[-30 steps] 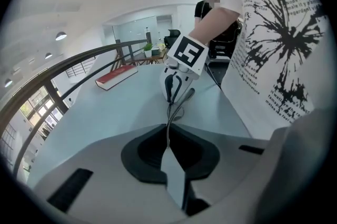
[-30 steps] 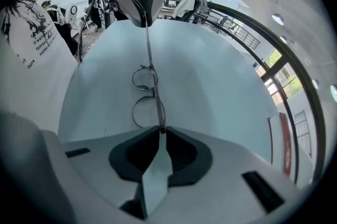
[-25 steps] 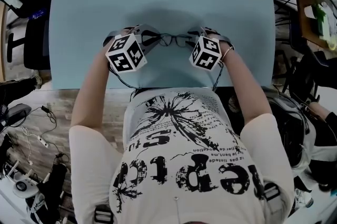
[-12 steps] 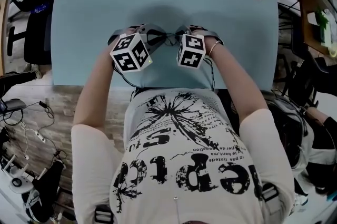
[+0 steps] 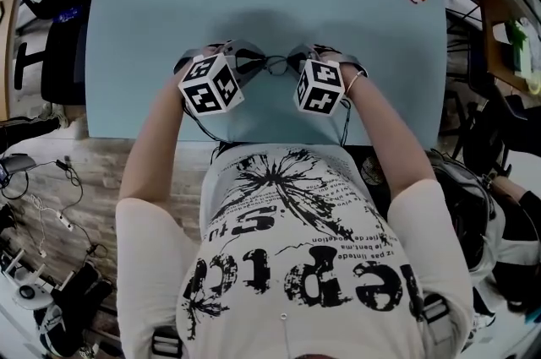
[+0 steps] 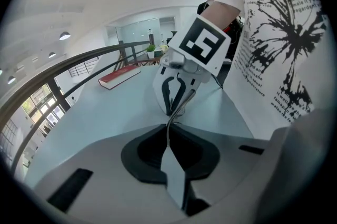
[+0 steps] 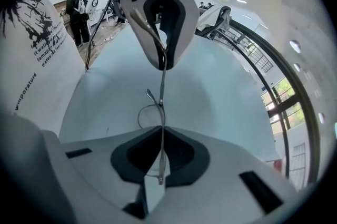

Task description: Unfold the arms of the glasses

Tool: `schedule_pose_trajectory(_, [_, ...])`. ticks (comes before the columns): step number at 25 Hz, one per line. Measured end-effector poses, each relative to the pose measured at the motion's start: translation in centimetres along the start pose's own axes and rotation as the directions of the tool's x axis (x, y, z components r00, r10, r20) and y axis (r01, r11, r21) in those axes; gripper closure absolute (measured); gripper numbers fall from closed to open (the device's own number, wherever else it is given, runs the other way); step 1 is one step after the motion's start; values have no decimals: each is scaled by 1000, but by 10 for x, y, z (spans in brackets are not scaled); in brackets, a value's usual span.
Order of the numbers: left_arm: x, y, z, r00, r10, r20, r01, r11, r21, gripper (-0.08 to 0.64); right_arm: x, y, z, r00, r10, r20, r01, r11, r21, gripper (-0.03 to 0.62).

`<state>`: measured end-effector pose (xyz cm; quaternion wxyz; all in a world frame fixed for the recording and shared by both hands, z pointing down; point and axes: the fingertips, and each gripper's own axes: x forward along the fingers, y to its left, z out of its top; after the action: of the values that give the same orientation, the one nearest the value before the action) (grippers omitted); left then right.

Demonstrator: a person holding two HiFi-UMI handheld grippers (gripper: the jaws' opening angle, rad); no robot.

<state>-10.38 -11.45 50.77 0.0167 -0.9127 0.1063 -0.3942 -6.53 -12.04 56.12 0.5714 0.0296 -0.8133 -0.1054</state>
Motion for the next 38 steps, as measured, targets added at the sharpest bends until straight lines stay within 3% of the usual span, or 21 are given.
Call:
schedule_pose_trajectory(5, [-1, 3, -1, 1000, 8, -8, -8, 1000, 7, 531, -22, -11, -4, 996, -55, 70, 53, 998, 36, 568])
schedule_pose_trajectory(16, [5, 5, -1, 999, 7, -34, -6, 1000, 23, 531, -58, -28, -40, 976, -194, 97, 181, 975, 127, 564])
schedule_pose_trajectory(27, [5, 10, -1, 999, 20, -51, -18, 999, 43, 531, -67, -21, -70, 970, -224, 90, 198, 952, 235, 560])
schedule_pose_trajectory(36, [8, 19, 8, 995, 96, -20, -96, 995, -10, 529, -64, -20, -69, 964, -248, 93, 217, 941, 261, 551])
schedule_pose_trajectory(38, [9, 19, 11, 993, 115, 1, -115, 993, -38, 529, -62, -19, -68, 966, -240, 98, 206, 940, 272, 514])
